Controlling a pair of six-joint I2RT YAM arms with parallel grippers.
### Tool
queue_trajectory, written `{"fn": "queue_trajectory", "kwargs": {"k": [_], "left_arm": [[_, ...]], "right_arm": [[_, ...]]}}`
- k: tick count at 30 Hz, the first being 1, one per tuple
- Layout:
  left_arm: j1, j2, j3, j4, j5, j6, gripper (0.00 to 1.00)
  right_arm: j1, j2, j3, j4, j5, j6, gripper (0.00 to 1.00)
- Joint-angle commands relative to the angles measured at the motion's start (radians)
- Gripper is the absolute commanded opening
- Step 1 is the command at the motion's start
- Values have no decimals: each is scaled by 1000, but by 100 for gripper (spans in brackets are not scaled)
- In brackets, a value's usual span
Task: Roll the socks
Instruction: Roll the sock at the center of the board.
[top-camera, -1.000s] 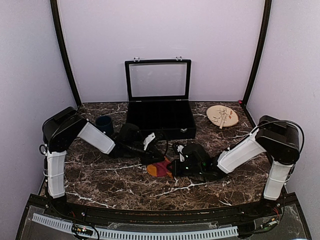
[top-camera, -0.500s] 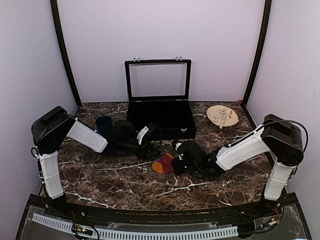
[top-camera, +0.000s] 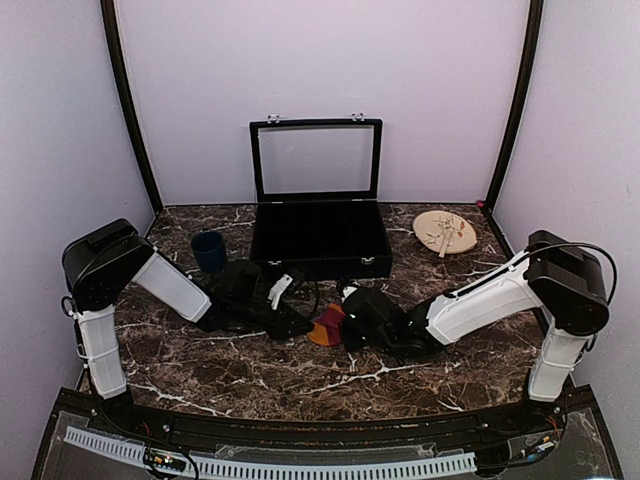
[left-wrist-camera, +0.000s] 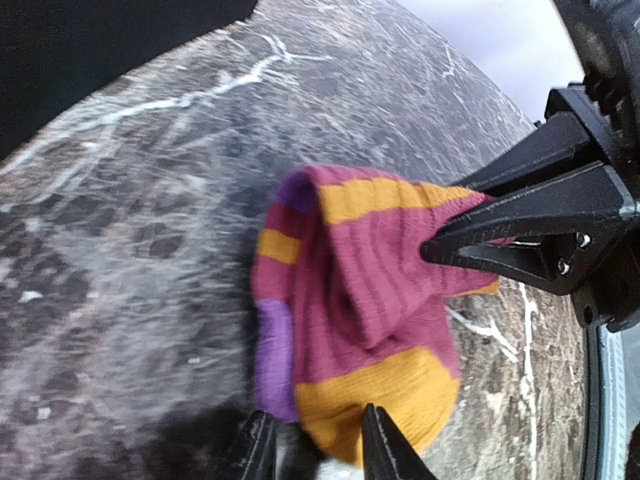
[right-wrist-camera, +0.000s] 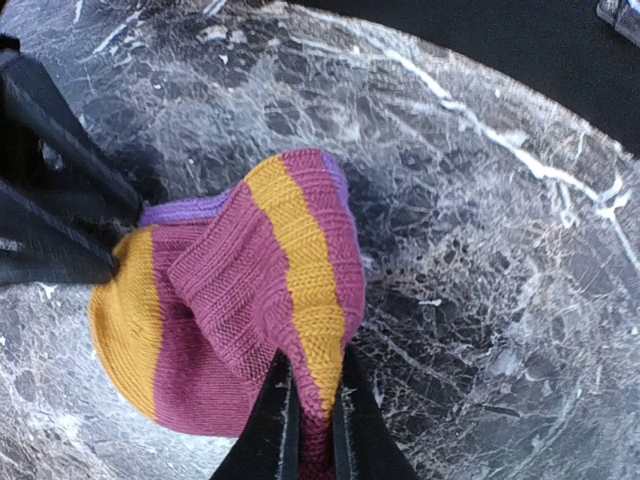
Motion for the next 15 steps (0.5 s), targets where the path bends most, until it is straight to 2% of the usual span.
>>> {"fn": "queue_trajectory", "kwargs": {"k": [1,6,15], "left_arm": [[-45,-5,29,-32,0,-4,30],[-79,23,31,-32,5,-11,24],[-99,34,-8,35,0,-60,22]], "right_arm": [[23,16,38,-19,79,-34,0],[32,23,50,-31,104,-15,0],[47,61,74,-31,142,33,0]]}}
